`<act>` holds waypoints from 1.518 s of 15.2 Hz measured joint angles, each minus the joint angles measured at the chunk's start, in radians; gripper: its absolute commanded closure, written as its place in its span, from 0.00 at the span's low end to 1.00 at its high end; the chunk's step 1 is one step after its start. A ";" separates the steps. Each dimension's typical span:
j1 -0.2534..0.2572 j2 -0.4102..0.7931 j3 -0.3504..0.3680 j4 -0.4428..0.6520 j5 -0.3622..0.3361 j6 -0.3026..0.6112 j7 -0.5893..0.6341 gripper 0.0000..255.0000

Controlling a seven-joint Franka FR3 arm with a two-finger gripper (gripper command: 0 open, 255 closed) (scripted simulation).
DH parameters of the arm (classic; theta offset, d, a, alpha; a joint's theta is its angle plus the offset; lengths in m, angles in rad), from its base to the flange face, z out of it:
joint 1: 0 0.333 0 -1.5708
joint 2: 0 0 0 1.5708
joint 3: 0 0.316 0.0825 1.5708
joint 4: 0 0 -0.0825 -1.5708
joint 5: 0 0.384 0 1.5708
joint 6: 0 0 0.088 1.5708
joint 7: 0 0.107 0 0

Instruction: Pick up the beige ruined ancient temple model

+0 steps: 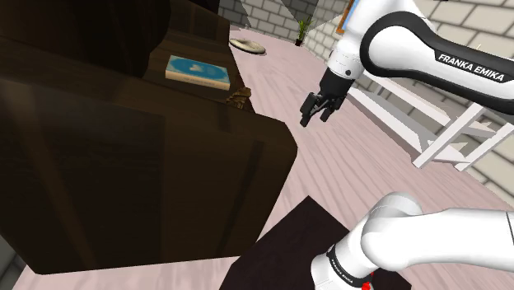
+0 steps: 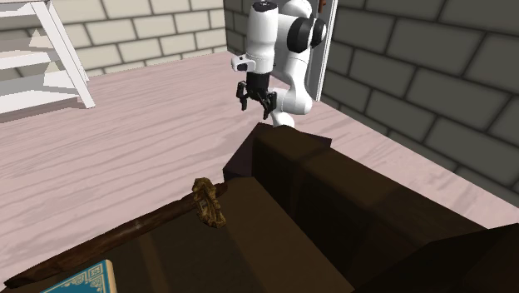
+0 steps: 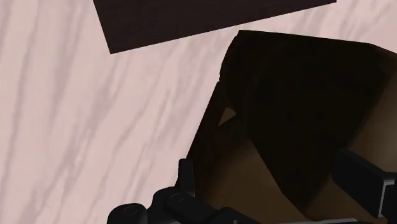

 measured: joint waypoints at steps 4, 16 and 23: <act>-0.011 0.070 0.017 0.033 0.000 0.049 0.043 0.00; -0.078 0.499 0.096 0.307 -0.062 0.261 0.303 0.00; -0.100 0.760 0.111 0.563 -0.138 0.291 0.449 0.00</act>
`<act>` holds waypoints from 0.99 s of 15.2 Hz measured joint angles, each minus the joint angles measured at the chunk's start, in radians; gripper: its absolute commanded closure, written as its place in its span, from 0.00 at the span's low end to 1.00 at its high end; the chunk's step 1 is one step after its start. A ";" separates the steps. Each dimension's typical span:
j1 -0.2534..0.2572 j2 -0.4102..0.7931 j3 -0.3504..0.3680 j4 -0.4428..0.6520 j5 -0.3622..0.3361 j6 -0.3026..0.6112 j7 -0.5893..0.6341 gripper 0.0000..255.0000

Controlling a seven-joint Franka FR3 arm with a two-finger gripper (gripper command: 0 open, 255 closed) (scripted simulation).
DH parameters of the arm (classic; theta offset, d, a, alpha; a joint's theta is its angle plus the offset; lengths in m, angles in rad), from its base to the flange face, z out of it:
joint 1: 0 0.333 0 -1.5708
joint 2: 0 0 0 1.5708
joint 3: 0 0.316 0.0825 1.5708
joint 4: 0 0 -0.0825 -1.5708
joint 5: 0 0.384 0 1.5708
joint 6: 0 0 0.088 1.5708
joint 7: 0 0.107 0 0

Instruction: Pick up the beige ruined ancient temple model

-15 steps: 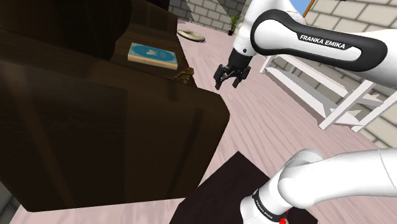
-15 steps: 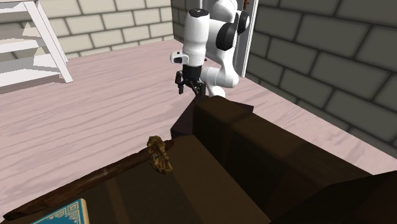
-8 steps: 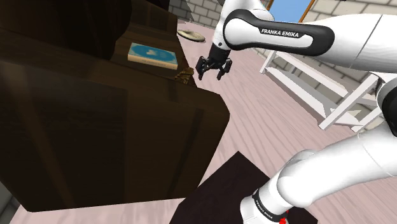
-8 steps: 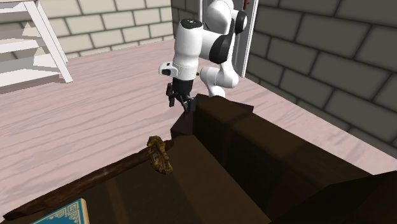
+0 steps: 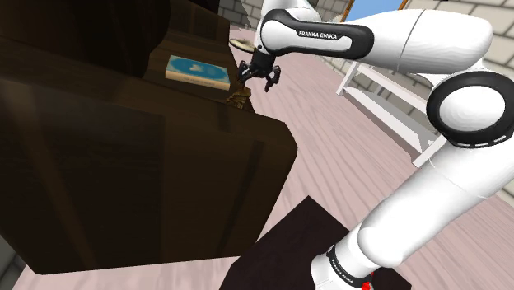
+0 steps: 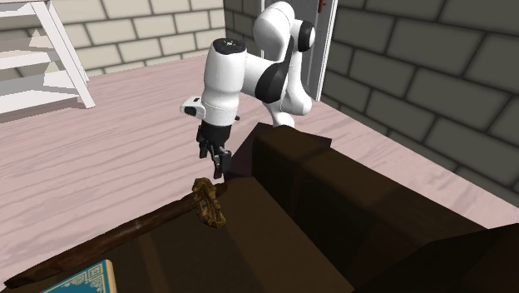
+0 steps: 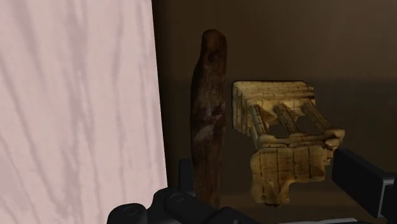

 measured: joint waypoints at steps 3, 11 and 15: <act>0.000 0.118 -0.003 0.148 -0.033 -0.020 0.053 0.00; -0.002 0.163 -0.010 0.111 -0.054 0.064 0.094 0.00; -0.002 0.161 -0.010 0.092 -0.056 0.081 0.099 1.00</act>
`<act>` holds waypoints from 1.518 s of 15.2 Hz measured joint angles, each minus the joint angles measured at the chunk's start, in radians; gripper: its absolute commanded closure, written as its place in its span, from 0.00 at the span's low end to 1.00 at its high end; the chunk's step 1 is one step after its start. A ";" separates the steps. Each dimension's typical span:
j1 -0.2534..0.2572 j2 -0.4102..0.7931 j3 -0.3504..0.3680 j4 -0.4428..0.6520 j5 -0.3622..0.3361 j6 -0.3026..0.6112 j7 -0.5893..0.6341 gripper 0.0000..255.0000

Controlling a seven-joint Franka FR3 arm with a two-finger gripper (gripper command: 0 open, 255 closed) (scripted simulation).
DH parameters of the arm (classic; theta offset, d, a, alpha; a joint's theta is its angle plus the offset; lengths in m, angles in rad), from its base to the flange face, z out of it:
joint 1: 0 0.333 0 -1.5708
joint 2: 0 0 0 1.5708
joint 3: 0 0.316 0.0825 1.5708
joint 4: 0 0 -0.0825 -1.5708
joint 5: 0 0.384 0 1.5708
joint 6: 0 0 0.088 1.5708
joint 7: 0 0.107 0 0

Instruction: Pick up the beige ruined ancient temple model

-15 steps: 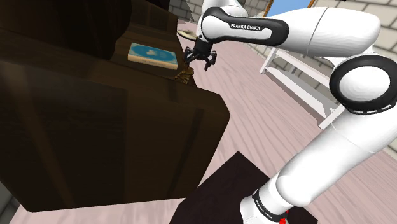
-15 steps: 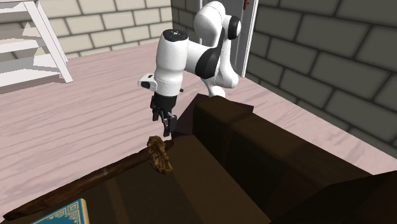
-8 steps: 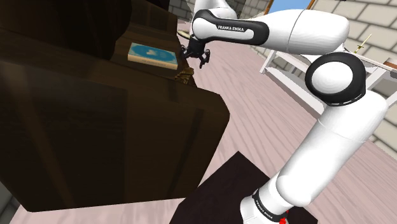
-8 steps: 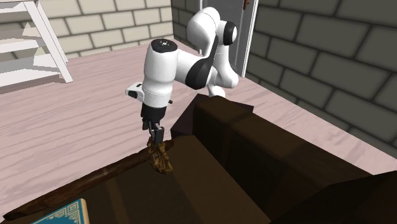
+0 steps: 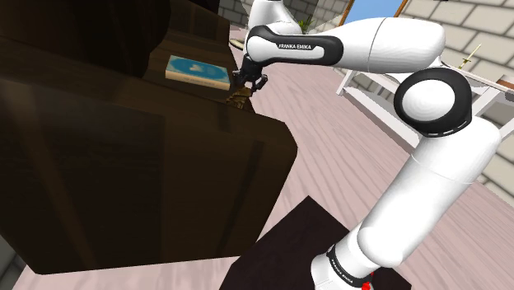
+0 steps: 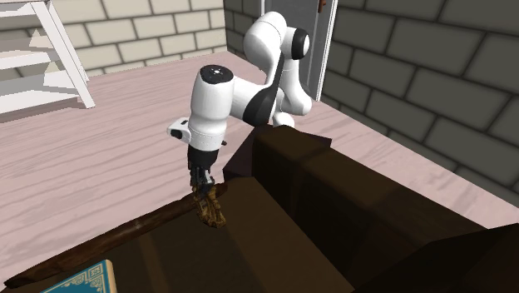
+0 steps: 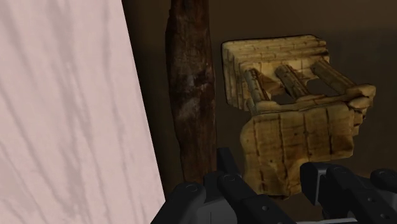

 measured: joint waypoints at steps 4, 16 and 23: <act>0.000 -0.001 0.000 -0.001 0.000 0.001 0.000 1.00; 0.002 0.006 0.002 0.098 0.008 -0.090 -0.021 1.00; 0.006 0.010 0.004 0.196 0.014 -0.183 -0.040 1.00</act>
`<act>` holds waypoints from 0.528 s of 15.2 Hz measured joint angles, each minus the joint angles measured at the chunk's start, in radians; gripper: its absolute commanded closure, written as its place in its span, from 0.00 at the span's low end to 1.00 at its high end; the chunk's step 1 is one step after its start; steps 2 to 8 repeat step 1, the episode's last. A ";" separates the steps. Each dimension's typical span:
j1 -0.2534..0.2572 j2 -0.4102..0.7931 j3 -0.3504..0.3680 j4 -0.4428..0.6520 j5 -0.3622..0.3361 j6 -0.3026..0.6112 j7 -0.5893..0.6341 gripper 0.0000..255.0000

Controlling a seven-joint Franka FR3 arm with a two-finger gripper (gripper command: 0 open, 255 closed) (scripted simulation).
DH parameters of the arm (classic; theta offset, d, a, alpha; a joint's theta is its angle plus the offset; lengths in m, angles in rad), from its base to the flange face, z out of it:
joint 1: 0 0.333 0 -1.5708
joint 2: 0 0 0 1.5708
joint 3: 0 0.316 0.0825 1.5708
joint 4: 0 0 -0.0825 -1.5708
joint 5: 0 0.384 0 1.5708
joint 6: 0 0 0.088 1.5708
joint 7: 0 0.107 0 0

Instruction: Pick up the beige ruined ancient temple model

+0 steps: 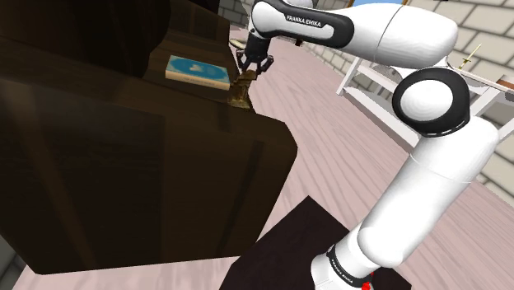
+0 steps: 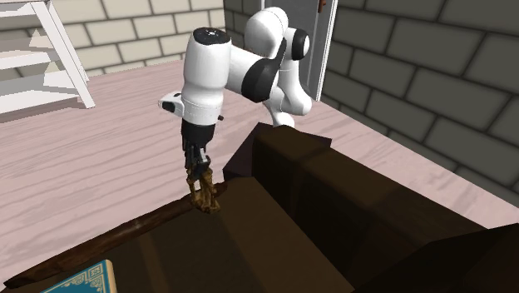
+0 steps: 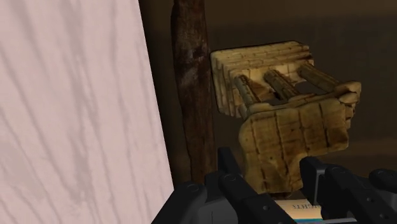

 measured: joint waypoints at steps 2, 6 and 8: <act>0.000 -0.002 0.000 0.006 0.001 -0.007 -0.002 1.00; 0.000 -0.002 0.000 0.006 0.001 -0.007 -0.002 1.00; 0.000 -0.002 0.000 0.006 0.001 -0.007 -0.002 1.00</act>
